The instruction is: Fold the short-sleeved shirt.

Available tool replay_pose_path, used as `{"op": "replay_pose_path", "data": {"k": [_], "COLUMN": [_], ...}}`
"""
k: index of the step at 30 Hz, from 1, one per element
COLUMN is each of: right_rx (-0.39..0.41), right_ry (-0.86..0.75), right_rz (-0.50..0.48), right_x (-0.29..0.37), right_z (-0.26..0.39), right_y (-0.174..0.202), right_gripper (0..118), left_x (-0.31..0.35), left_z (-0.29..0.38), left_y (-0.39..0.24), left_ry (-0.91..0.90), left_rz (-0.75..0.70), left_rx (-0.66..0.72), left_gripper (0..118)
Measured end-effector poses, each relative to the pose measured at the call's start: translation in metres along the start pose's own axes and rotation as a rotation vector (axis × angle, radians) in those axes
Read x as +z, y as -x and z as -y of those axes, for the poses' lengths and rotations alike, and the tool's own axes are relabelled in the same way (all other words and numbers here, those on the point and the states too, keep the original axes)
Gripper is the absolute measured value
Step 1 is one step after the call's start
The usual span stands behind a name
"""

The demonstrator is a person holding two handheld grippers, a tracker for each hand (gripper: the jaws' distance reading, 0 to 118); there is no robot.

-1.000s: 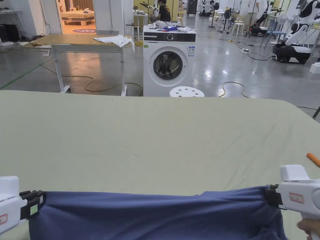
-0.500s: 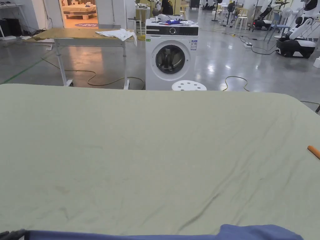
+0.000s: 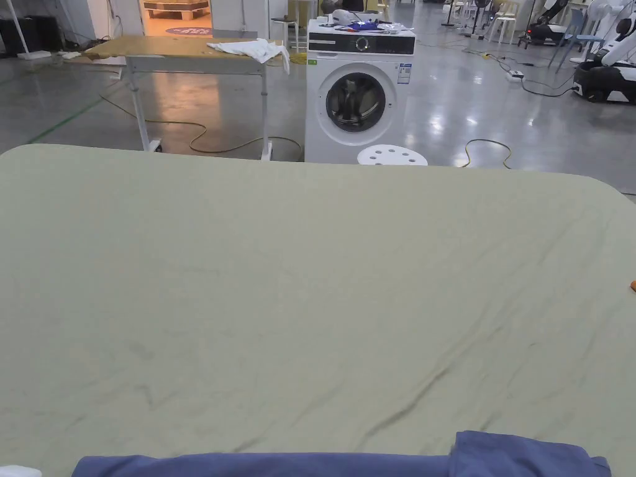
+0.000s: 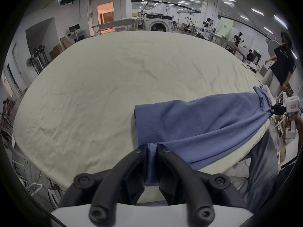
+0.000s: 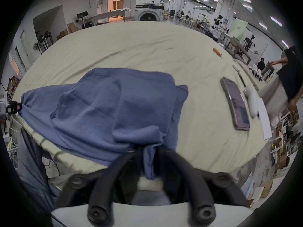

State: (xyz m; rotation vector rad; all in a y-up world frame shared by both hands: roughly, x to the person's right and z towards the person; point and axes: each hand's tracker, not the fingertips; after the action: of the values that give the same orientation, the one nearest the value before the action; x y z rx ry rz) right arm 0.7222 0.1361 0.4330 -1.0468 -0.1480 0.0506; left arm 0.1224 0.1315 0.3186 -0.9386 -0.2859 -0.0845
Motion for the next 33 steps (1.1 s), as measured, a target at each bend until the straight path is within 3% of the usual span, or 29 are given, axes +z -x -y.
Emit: {"op": "replay_pose_path", "data": {"k": [1, 2, 3, 4, 5, 9, 12, 17, 21, 22, 24, 25, 27, 33], "right_rx": [-0.003, -0.001, -0.005, -0.015, -0.024, -0.057, -0.083, -0.124, -0.146, -0.151, -0.167, -0.164, -0.158, -0.121], "right_ry": [-0.010, -0.017, -0.053, -0.099, -0.128, -0.300, -0.438, -0.690, -0.848, -0.875, -0.953, -0.968, -1.007, -1.014], "right_rz": [0.025, 0.049, 0.055, 0.052, 0.049, 0.059, 0.095, 0.067, 0.104, 0.117, 0.098, 0.096, 0.089, 0.090], "right_x": [0.005, 0.010, 0.020, 0.028, 0.035, 0.058, 0.057, 0.042, 0.040, 0.041, 0.042, 0.043, 0.047, 0.055], "right_z": [-0.003, -0.006, -0.010, -0.015, -0.020, -0.048, -0.070, -0.103, -0.119, -0.121, -0.125, -0.127, -0.130, -0.138], "right_y": [0.000, 0.000, 0.001, 0.001, 0.002, 0.013, 0.033, 0.074, 0.103, 0.108, 0.116, 0.118, 0.124, 0.132], "right_gripper": [54, 72, 80, 80, 80, 80, 80, 79, 70, 60, 35, 19, 6, 0], "left_x": [0.001, 0.002, 0.004, 0.006, 0.009, 0.008, 0.006, 0.002, 0.011, 0.013, 0.019, 0.022, 0.027, 0.043], "left_z": [-0.003, -0.007, -0.011, -0.015, -0.020, -0.044, -0.067, -0.100, -0.116, -0.118, -0.123, -0.124, -0.126, -0.128], "left_y": [0.001, -0.001, -0.004, -0.006, -0.009, -0.017, -0.033, -0.067, -0.091, -0.095, -0.102, -0.105, -0.107, -0.094], "left_ry": [-0.003, -0.012, -0.034, -0.067, -0.101, -0.255, -0.362, -0.561, -0.716, -0.740, -0.790, -0.815, -0.864, -0.876], "left_rz": [-0.007, -0.016, -0.029, -0.039, -0.045, -0.019, -0.051, -0.141, -0.180, -0.191, -0.225, -0.243, -0.262, -0.277], "left_rx": [-0.004, -0.008, -0.010, -0.001, 0.009, 0.022, 0.025, -0.002, -0.027, -0.027, -0.031, -0.025, -0.019, 0.006], "left_gripper": [21, 32, 46, 61, 64, 64, 63, 59, 56, 52, 37, 22, 2, 0]}}
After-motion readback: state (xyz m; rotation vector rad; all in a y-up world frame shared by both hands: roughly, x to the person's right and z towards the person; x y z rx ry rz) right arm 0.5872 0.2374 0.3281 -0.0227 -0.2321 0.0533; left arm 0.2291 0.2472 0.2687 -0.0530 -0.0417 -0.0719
